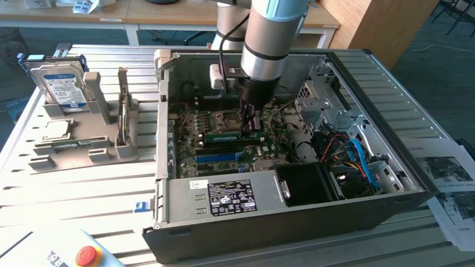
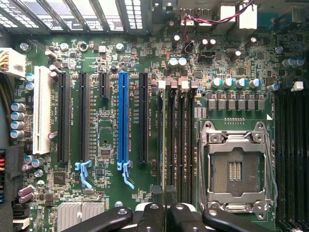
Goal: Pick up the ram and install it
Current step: 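Insert the ram into the slot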
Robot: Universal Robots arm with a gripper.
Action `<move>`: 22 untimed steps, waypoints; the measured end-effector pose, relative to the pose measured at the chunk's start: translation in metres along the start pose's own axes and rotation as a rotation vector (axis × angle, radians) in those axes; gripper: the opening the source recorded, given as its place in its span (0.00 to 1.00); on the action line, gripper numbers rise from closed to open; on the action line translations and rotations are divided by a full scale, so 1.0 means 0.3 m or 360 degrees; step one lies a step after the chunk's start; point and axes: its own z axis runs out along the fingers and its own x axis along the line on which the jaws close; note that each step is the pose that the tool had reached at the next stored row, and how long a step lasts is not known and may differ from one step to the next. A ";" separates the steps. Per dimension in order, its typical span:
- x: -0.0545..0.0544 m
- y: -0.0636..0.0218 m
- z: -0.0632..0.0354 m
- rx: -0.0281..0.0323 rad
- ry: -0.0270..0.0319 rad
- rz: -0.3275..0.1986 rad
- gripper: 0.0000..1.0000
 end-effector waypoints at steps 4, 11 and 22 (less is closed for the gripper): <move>0.000 0.000 0.000 0.00001 0.00002 0.0000 0.12; -0.001 0.001 0.004 0.00004 0.00003 0.0000 0.12; -0.001 0.001 0.005 0.00003 0.00006 -0.0018 0.12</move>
